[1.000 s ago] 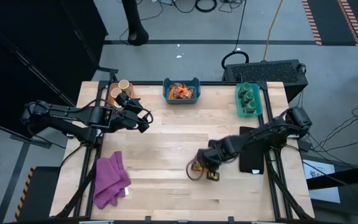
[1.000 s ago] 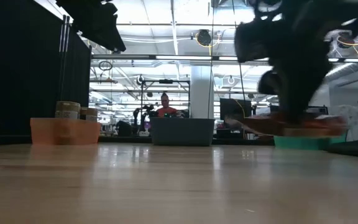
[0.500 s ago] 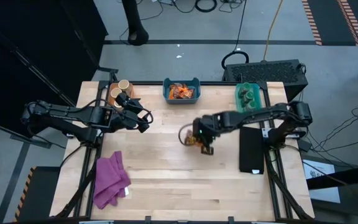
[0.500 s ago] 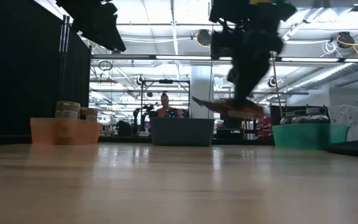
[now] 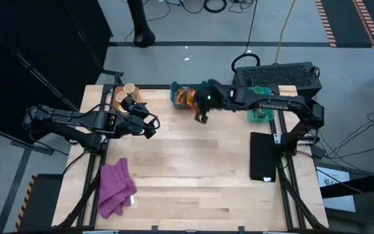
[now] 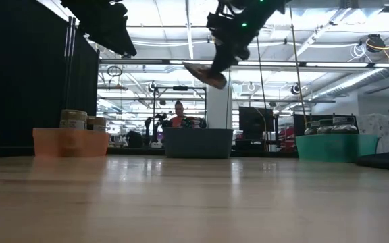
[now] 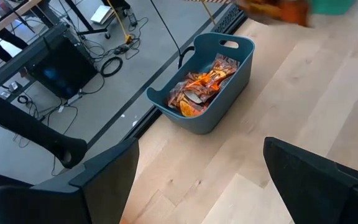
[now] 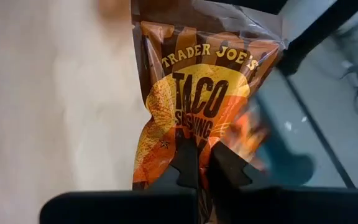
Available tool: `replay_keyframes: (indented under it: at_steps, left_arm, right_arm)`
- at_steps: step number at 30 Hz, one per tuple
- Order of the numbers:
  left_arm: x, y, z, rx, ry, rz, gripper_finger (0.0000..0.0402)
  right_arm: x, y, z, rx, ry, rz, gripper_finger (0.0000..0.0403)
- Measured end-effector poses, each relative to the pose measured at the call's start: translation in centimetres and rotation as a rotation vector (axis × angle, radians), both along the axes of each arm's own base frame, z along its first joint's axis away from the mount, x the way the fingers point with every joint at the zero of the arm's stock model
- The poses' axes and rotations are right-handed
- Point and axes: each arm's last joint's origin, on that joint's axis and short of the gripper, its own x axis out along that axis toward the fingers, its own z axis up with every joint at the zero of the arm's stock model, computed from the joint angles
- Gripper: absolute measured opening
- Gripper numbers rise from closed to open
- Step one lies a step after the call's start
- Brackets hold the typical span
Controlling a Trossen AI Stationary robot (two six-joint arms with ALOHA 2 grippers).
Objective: Sort spices by type
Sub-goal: Put the orange seasoning into the dark blue bin
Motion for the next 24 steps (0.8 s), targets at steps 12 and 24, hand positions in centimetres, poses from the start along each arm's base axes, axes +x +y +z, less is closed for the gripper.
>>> replay_keyframes:
  at_steps: [12, 24]
  left_arm:
    - [0.0, 0.0, 0.0, 0.008, 0.010, -0.007, 0.0349]
    - [0.0, 0.0, 0.0, 0.012, 0.013, -0.006, 0.0349]
  right_arm:
    - [1.3, -6.9, -0.6, -0.007, -0.305, -0.314, 0.0002]
    - [1.8, -10.5, -7.4, 0.155, -0.212, -0.614, 0.0003]
